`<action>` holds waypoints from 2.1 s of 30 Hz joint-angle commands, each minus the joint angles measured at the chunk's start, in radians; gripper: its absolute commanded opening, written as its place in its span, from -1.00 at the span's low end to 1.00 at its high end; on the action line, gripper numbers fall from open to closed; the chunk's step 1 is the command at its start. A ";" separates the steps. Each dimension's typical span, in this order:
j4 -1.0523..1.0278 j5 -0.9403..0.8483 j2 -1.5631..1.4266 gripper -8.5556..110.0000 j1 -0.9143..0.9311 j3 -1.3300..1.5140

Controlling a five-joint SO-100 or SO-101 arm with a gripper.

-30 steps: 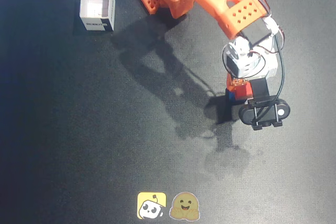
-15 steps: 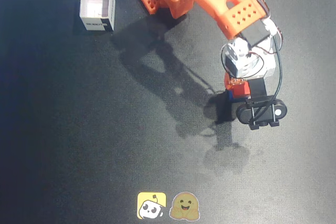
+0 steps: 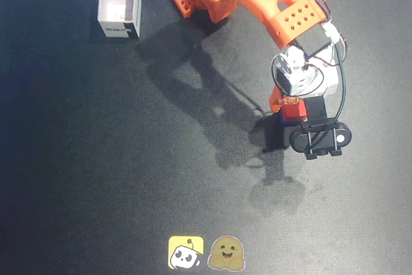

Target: Put the red cube on top of the blue cube.

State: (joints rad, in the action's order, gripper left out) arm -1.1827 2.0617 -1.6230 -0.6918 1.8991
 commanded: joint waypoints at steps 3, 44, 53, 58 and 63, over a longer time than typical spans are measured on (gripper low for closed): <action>0.009 0.005 -0.077 -0.48 0.006 -0.014; 0.006 -0.505 -1.164 -0.85 0.658 0.699; -0.005 -0.485 -1.470 -0.85 0.663 0.973; -0.081 -0.485 -1.470 -0.85 0.664 0.974; -0.084 -0.552 -1.470 -0.85 0.664 0.974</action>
State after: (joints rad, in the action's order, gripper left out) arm -1.2640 1.5263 -3.0818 -0.0337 2.8793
